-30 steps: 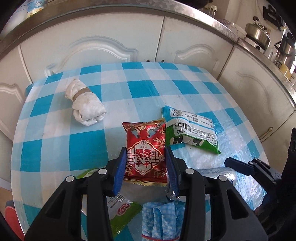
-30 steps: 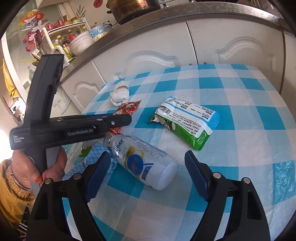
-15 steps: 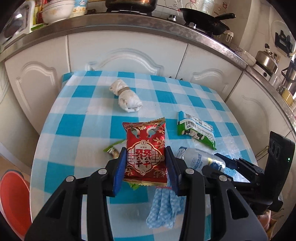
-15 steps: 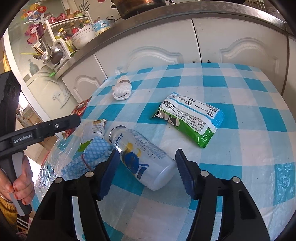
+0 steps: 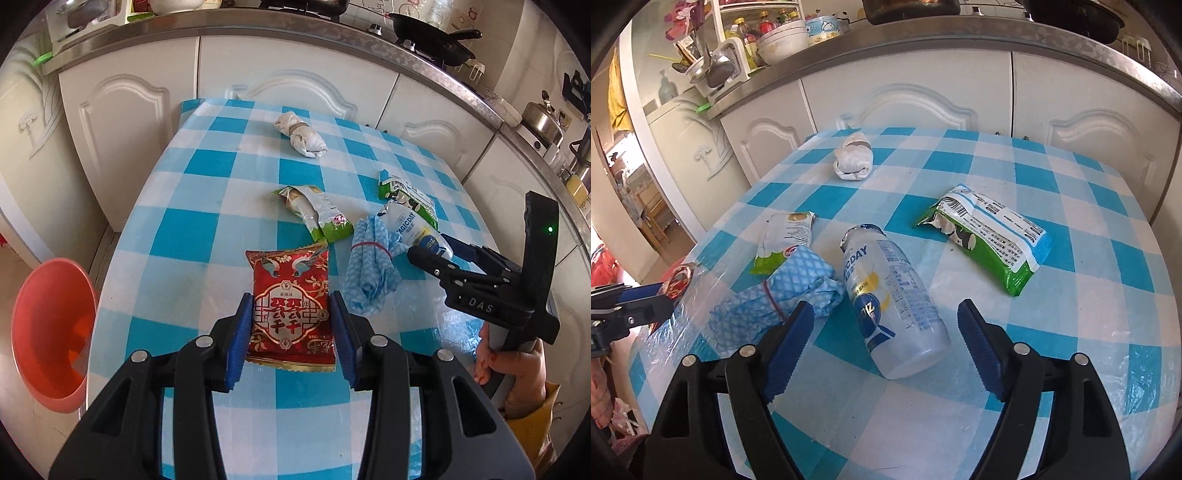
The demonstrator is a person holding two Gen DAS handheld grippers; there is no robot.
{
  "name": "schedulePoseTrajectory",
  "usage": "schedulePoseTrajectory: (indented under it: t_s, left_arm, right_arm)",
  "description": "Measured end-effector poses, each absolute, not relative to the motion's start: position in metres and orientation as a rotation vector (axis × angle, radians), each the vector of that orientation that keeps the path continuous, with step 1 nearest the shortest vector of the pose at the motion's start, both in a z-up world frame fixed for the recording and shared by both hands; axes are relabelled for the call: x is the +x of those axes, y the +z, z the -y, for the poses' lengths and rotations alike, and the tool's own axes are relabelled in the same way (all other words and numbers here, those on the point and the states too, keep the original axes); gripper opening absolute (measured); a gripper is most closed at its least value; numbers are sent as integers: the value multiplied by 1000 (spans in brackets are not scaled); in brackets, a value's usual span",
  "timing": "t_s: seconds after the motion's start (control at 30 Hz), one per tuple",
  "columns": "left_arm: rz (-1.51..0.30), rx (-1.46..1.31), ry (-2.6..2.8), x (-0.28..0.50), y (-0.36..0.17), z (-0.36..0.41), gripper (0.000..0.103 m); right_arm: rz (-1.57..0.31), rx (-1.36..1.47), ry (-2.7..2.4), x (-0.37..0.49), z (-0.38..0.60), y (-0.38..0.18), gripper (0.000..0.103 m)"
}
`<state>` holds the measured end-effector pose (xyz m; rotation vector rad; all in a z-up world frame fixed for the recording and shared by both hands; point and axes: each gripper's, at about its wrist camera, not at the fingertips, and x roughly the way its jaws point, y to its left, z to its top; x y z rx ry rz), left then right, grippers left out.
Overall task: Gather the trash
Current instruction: 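Lift the red packet with the left tool while the right tool grasps the white bottle, then carry the red packet and white bottle over the orange bucket and open both tools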
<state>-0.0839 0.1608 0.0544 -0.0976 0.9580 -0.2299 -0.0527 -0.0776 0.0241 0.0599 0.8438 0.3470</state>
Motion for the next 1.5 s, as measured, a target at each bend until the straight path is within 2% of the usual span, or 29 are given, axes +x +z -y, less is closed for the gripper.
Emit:
schedulePoseTrajectory:
  t_s: [0.1, 0.13, 0.17, 0.23, 0.57, 0.93, 1.5]
  left_arm:
    - [-962, -96, -212, -93, 56, -167, 43]
    - [-963, -98, -204, -95, 56, -169, 43]
    - [-964, -98, -198, -98, 57, -171, 43]
    - [-963, -98, -184, -101, 57, -174, 43]
    - [-939, -108, -162, -111, 60, -180, 43]
    - [-906, -128, -178, -119, 65, -177, 43]
    - [-871, -186, -193, -124, 63, -199, 43]
  right_arm:
    - [-851, 38, 348, -51, 72, 22, 79]
    - [-849, 31, 348, -51, 70, 22, 71]
    - [-851, 24, 348, -51, 69, 22, 58]
    - [-857, 13, 351, -51, 66, 21, 47]
    - [-805, -2, 342, -62, 65, 29, 46]
    - [-668, -4, 311, -83, 63, 66, 45]
    - [-611, -101, 351, -105, 8, 88, 45]
